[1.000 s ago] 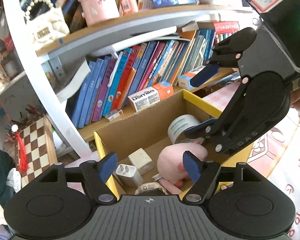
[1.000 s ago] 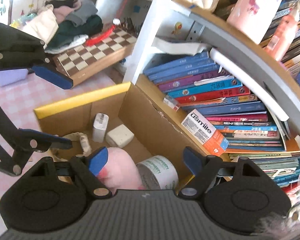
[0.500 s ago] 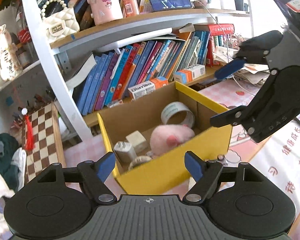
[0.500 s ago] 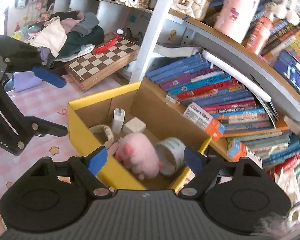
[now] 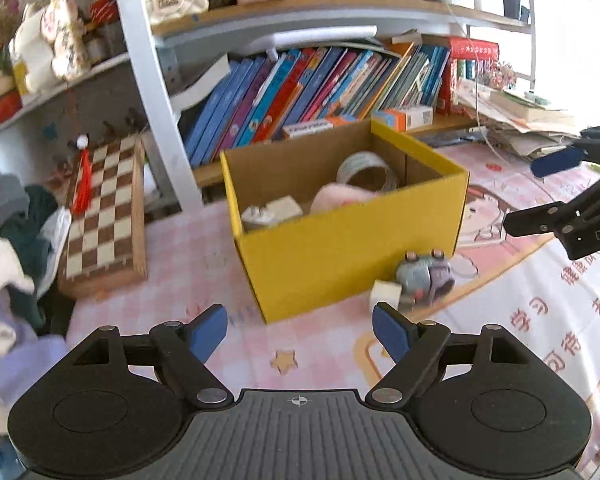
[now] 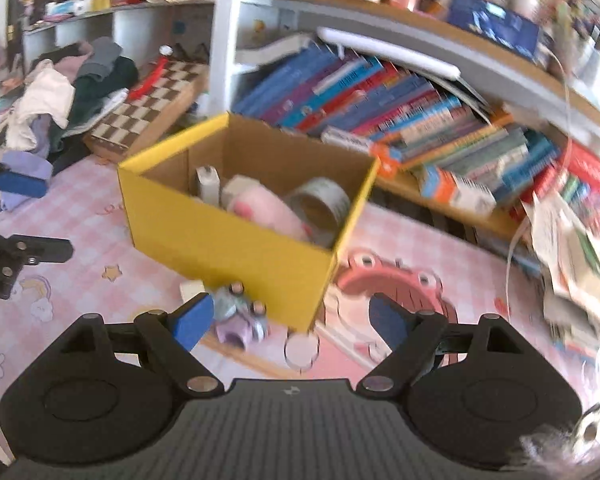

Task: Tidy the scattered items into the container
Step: 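Withdraw both open grippers from the box back over the desk mat, then move the open right gripper toward the white charger cube and grey toy car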

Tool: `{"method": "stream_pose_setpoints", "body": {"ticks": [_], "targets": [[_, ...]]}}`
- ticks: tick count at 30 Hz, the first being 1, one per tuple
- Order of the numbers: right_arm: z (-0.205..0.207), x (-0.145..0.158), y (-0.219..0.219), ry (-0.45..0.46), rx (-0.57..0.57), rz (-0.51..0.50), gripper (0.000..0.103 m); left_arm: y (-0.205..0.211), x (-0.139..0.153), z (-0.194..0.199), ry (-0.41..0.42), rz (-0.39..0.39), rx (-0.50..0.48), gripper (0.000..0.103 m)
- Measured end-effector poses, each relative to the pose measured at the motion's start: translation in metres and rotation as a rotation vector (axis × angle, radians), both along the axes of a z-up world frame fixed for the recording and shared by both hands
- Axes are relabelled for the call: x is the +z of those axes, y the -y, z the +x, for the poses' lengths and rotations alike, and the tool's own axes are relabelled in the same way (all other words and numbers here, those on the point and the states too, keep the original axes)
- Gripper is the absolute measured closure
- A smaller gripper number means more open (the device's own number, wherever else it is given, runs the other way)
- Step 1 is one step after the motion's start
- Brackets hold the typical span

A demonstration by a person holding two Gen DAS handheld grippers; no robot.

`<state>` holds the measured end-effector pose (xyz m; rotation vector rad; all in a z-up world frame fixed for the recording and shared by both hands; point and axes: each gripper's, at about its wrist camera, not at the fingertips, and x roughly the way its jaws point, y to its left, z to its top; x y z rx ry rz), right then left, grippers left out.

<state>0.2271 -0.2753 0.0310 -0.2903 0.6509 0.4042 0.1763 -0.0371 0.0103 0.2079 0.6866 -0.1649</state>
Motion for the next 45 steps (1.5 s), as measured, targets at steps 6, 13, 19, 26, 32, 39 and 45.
{"method": "stream_pose_setpoints", "body": {"ticks": [6, 13, 19, 26, 32, 39, 45], "targets": [[-0.022, -0.025, 0.005, -0.042, -0.071, 0.000, 0.017, 0.005, -0.018, -0.016, -0.035, 0.001, 0.011, 0.021], [-0.046, -0.053, -0.004, -0.113, -0.101, 0.008, 0.017, 0.013, -0.038, -0.030, -0.085, -0.006, -0.005, 0.021], [-0.058, -0.067, -0.013, -0.151, -0.107, 0.021, 0.017, 0.019, -0.049, -0.036, -0.119, -0.007, -0.013, 0.021], [-0.063, -0.075, -0.020, -0.177, -0.091, 0.033, 0.017, 0.029, -0.058, -0.039, -0.148, 0.007, -0.045, 0.021], [-0.059, -0.077, -0.025, -0.178, -0.074, 0.027, 0.020, 0.029, -0.060, -0.036, -0.145, 0.003, -0.031, 0.021], [-0.049, -0.079, -0.024, -0.175, -0.061, 0.026, 0.020, 0.026, -0.061, -0.029, -0.145, -0.004, 0.007, 0.021], [-0.042, -0.082, -0.023, -0.165, -0.045, 0.018, 0.020, 0.028, -0.065, -0.021, -0.151, -0.004, 0.023, 0.021]]}}
